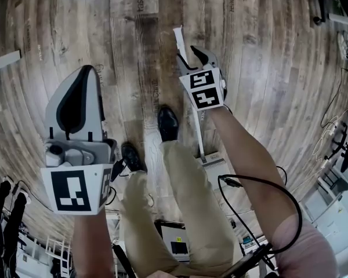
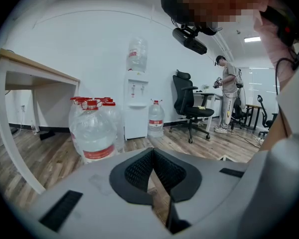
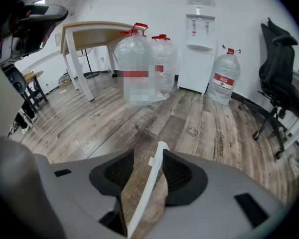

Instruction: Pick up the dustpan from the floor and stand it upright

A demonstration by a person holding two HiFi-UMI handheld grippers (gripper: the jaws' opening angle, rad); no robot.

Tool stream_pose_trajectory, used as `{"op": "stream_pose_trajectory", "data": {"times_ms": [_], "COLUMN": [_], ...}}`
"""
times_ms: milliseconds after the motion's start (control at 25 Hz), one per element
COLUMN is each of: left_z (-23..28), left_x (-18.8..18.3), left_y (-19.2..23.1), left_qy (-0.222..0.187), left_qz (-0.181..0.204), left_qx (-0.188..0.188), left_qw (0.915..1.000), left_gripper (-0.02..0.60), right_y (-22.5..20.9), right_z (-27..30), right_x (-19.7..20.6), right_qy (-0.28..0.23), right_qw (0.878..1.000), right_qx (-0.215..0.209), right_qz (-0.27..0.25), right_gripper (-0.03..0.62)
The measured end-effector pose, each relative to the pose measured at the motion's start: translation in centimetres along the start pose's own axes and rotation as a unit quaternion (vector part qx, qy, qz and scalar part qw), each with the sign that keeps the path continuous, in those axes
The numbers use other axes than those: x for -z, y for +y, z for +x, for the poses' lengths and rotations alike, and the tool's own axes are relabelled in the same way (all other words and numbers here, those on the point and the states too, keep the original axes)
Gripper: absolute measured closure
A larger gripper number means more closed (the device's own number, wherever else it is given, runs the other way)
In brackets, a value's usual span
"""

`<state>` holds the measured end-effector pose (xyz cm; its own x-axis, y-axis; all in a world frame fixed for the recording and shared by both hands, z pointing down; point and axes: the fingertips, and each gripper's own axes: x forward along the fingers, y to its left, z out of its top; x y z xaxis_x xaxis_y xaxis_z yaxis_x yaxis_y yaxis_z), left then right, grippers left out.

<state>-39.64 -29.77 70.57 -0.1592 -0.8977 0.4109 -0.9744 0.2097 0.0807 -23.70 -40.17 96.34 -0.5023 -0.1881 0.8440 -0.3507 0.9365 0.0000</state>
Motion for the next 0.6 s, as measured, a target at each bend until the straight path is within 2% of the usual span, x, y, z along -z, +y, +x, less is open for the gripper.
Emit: {"op": "stream_pose_trajectory", "data": {"times_ms": [160,600], "left_z": [0.3,2.1], "left_x": [1.0,4.3], "left_y": [0.3,1.8], "left_qy": [-0.003,0.014], "left_qz": [-0.011,-0.011], "left_qx": [-0.003,-0.012], "left_qw": [0.9999,0.9998], "left_gripper": [0.569,0.569], "right_y": [-0.1,-1.3], "right_z": [1.7,6.8], "right_x": [0.7,3.8], "right_qy": [0.008,0.044], "right_qw": [1.0,0.999], "right_qx": [0.0,0.006], "right_qz": [0.006,0.012], "right_gripper": [0.411,0.407]}}
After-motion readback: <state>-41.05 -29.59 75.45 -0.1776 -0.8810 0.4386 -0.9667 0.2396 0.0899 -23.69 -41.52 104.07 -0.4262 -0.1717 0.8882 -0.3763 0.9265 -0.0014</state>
